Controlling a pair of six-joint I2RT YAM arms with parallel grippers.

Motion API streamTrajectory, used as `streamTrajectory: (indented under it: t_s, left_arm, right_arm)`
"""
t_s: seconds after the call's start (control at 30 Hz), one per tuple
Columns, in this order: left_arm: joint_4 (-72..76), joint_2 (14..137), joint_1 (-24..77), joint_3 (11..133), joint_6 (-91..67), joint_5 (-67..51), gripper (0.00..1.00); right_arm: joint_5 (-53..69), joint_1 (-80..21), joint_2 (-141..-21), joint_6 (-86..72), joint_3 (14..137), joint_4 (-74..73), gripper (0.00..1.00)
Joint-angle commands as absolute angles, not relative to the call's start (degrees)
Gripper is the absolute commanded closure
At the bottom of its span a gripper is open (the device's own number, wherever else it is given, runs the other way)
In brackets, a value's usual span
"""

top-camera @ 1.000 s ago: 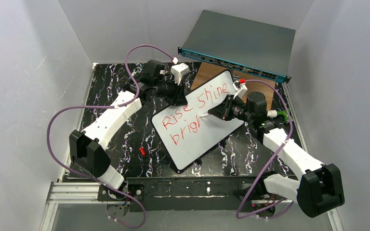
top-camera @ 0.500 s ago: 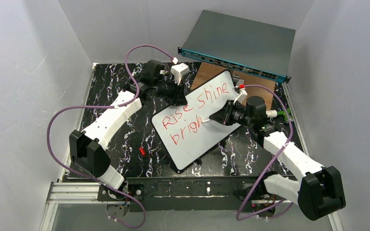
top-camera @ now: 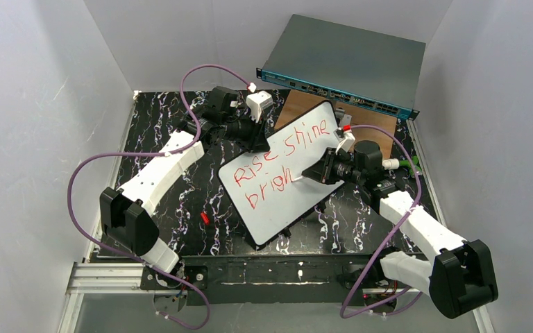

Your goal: Write a sentence on the whiteboard

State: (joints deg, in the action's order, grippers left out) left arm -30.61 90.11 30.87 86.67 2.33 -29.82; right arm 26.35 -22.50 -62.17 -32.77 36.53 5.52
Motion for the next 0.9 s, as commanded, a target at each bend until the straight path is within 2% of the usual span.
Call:
streamTrajectory:
  t_s: [0.0, 0.47, 0.87]
  left_arm:
    - [-31.55, 88.44, 31.64, 87.04, 4.45, -31.09, 1.00]
    - [-31.39, 88.98, 31.64, 87.30, 4.30, -31.37, 1.00]
    - [-31.31, 89.33, 31.64, 87.73, 3.98, -31.55, 1.00]
  right_arm:
    - [25.45, -22.32, -61.57, -29.97, 38.63, 2.73, 0.99]
    - [24.08, -22.28, -53.14, -28.42, 42.85, -3.27, 0.99]
    - [20.65, -22.22, -57.40, -29.27, 45.13, -0.56, 0.99]
